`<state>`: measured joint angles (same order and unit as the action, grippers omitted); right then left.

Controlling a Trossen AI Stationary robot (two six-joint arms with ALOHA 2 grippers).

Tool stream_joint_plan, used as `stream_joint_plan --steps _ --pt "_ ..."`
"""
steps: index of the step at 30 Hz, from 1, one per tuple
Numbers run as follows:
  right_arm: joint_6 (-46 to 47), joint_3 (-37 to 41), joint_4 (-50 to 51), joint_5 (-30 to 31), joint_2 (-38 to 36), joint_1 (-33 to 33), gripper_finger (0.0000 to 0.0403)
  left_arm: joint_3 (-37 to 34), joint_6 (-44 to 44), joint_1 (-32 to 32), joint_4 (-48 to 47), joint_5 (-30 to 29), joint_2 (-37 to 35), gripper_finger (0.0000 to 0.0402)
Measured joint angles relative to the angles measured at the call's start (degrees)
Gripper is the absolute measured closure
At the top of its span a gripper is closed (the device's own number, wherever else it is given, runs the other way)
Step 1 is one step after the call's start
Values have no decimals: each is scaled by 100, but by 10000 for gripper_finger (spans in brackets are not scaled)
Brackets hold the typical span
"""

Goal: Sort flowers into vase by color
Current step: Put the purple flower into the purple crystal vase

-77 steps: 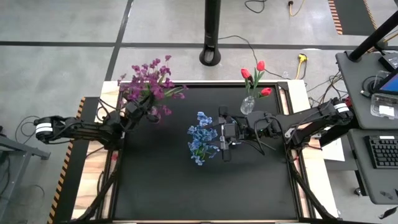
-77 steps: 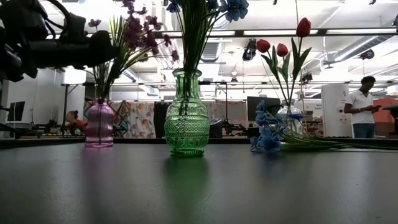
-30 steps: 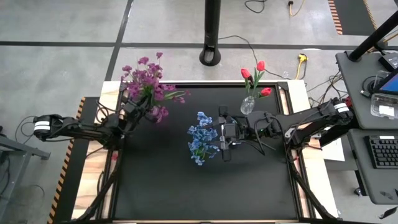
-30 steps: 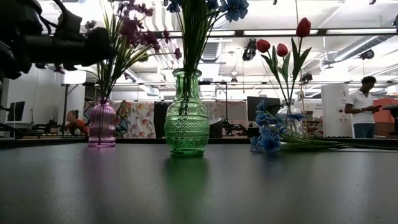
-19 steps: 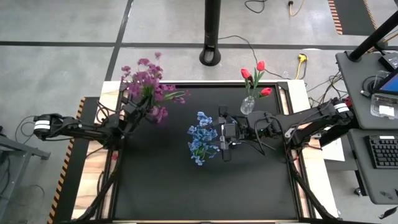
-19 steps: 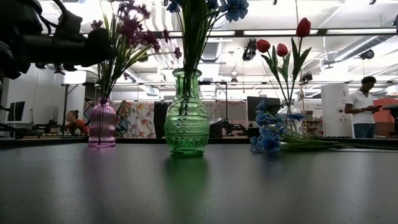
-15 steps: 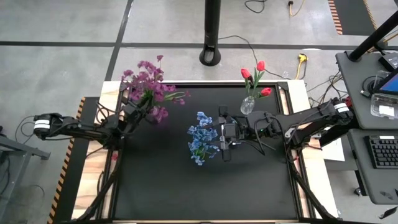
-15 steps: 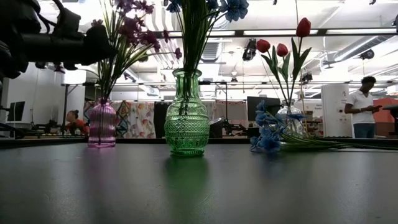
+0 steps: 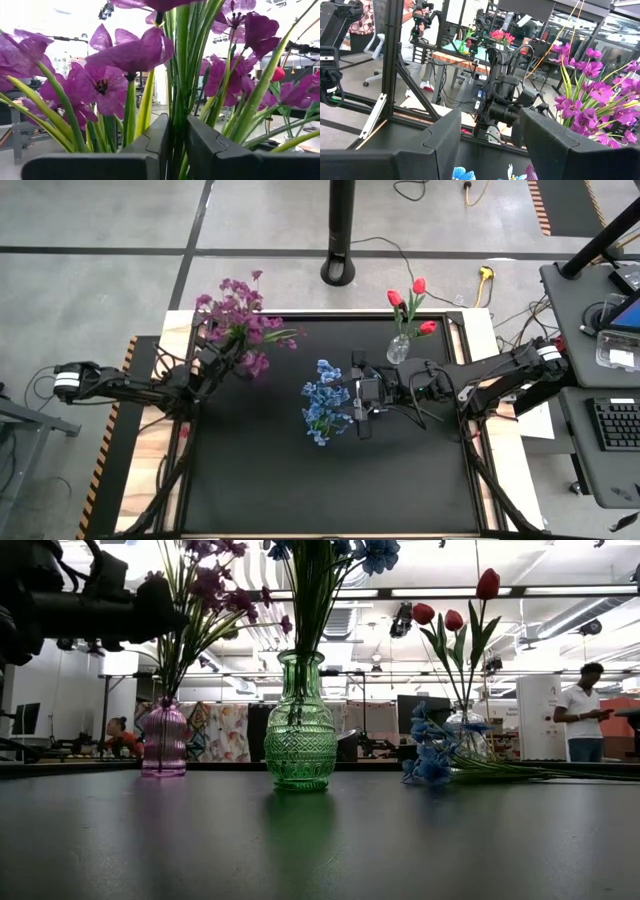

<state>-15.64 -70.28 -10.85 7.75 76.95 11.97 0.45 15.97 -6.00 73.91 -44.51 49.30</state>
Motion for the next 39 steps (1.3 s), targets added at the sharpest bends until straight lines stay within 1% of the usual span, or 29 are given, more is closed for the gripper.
stream_joint_plan --steps 7,9,12,20,22,25,29,32,35,39 --pt "0 -4 -2 0 0 1 209 0 2 91 -68 2 7 362" --pt "0 -4 -4 0 0 0 209 0 2 132 -92 2 7 355" --pt "-33 -4 -4 0 0 1 209 0 2 173 -113 2 7 330" --pt "-37 -4 -9 0 0 2 209 0 25 173 -93 -2 -37 227" --pt "-39 -4 -9 0 0 0 209 2 58 173 -55 -2 -47 211" --pt "-39 -4 -9 0 0 1 209 52 141 173 -44 -9 -64 200" --pt "-39 -4 -9 0 0 0 209 163 284 173 -39 -6 -65 200" --pt "-39 -4 -7 0 0 0 209 237 307 173 -36 -4 -66 214" --pt "-39 -4 -5 0 0 0 209 254 348 197 -41 0 -66 247" --pt "-39 -4 18 -1 0 0 209 254 349 249 -41 0 -65 316"
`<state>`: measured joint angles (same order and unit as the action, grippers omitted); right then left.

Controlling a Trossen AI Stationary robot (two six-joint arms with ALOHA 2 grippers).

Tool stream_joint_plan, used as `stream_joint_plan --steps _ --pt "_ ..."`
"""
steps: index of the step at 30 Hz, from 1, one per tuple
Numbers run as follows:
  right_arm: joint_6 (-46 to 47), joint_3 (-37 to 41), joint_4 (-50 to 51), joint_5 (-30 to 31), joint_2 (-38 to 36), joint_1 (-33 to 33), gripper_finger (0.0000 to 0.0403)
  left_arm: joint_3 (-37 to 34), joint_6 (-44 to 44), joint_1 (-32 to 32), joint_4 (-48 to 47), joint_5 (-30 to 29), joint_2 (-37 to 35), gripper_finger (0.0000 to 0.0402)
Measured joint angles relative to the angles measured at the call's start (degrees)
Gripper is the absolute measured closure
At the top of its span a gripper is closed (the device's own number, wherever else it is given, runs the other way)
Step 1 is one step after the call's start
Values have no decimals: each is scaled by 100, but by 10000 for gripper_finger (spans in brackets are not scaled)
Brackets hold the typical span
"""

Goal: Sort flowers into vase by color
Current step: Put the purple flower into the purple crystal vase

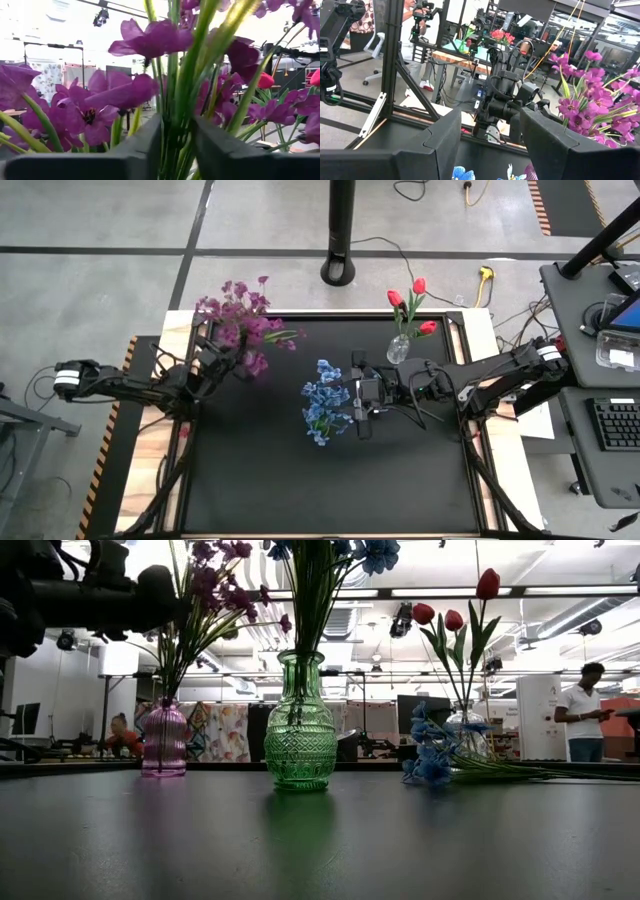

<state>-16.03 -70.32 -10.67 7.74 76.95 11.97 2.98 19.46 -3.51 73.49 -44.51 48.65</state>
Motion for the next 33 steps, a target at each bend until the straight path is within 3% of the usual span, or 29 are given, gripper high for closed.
stream_joint_plan --steps 3,5,12,28,33 --pt "0 0 15 -1 0 2 209 0 0 49 1 0 0 374" --pt "0 0 15 1 0 0 209 0 -2 84 2 -1 1 392" --pt "0 0 17 1 0 0 209 -28 40 247 15 -378 0 385" --pt "-4 0 22 -1 0 0 209 -175 -240 284 40 -480 0 396" --pt "-4 0 25 0 0 2 209 -219 -244 282 -9 -1004 20 397"
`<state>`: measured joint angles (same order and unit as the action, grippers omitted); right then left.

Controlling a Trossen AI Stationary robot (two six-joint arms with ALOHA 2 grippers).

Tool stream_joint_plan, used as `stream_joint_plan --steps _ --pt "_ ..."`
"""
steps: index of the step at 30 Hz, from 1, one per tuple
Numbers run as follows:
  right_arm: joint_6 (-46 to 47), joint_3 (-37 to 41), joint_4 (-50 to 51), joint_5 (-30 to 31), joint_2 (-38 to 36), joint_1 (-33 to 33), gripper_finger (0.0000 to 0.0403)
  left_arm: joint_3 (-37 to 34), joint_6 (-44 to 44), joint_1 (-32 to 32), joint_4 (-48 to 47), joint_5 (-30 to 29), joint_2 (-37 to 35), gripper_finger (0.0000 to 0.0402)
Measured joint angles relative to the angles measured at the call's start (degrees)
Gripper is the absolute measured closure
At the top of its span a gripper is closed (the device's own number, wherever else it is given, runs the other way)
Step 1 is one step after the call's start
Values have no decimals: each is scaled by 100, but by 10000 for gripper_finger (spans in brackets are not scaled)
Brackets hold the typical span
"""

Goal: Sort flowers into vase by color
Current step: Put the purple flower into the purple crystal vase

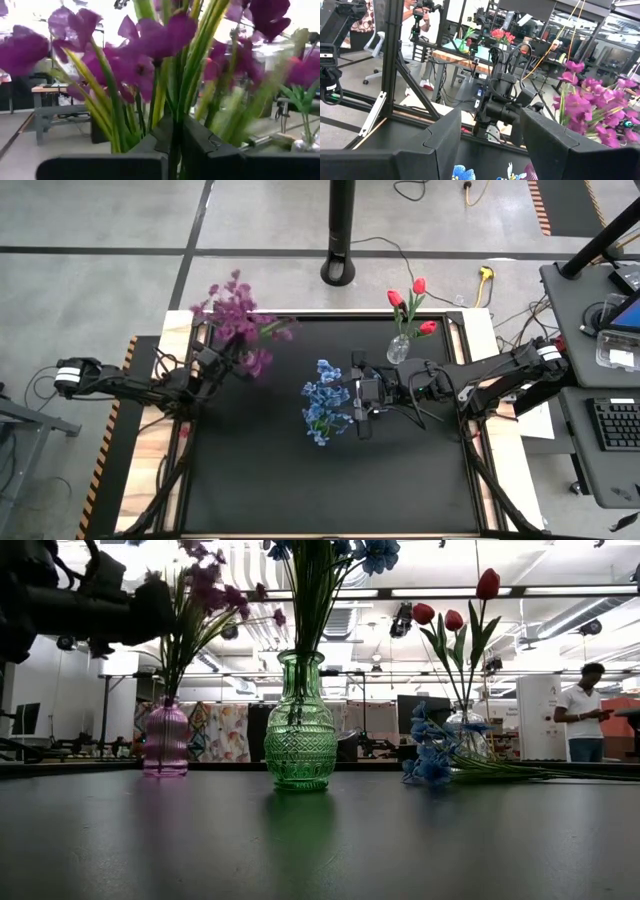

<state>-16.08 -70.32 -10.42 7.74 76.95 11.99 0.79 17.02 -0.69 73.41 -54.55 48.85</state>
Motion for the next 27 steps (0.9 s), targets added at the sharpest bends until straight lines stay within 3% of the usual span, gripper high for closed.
stream_joint_plan --steps 27 --pt "-44 0 -3 0 0 0 209 -28 -466 2 -567 142 350 393"
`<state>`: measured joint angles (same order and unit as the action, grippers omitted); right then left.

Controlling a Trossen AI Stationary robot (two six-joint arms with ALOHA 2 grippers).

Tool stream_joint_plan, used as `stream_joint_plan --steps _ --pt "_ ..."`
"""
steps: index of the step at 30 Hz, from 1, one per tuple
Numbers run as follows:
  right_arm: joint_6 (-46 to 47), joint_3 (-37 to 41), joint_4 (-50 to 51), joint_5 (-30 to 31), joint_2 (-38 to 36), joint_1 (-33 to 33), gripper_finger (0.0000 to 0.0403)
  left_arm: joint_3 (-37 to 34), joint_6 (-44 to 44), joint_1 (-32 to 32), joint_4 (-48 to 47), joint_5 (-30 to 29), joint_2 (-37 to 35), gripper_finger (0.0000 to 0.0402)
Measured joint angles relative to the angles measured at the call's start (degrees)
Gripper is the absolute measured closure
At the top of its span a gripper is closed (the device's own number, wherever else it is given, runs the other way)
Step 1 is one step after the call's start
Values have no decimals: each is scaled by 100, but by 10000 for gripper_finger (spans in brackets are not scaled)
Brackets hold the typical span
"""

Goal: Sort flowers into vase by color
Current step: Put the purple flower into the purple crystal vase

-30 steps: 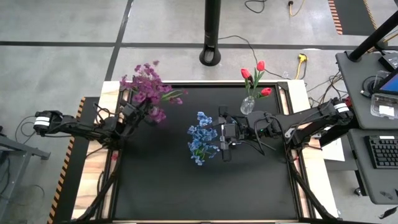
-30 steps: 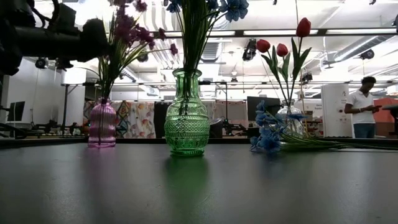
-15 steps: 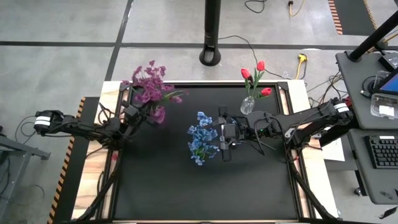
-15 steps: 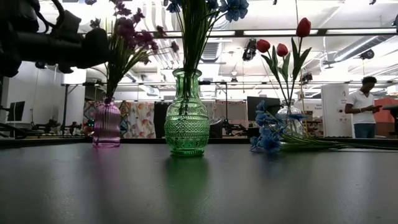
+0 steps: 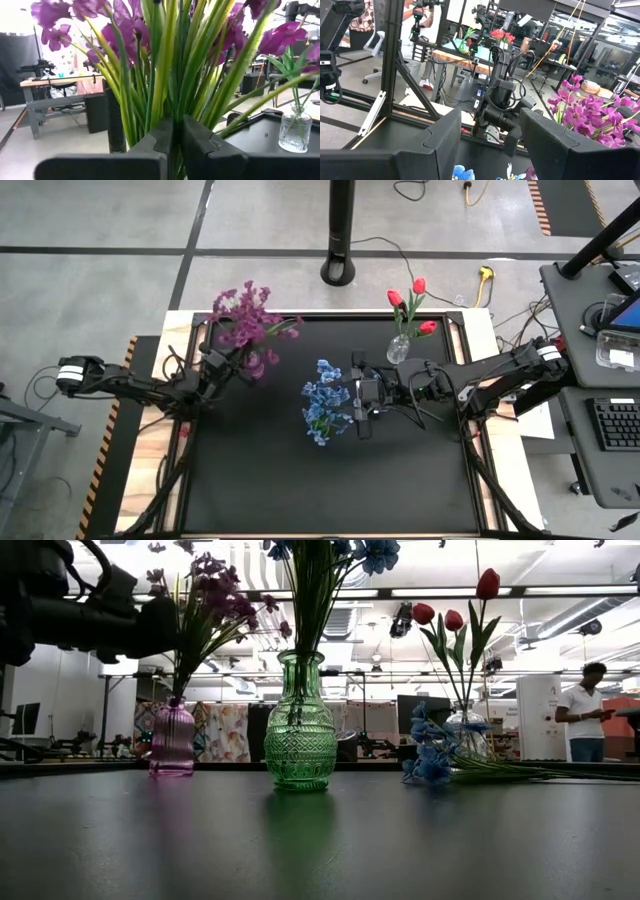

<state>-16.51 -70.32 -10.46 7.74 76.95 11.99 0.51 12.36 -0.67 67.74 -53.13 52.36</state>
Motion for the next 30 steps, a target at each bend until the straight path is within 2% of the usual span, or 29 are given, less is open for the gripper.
stream_joint_plan --steps 7,15,20,25,30 --pt "2 0 -2 -1 0 -2 209 9 -88 0 20 -74 -3 360" --pt "2 2 -2 -1 0 0 209 31 23 129 42 13 -26 303" --pt "1 9 -4 0 0 -2 209 39 191 285 395 23 -75 271" --pt "2 9 -4 -1 0 0 209 44 554 315 726 65 -87 271" --pt "2 9 -4 1 0 -2 209 47 618 315 709 -73 -55 307"
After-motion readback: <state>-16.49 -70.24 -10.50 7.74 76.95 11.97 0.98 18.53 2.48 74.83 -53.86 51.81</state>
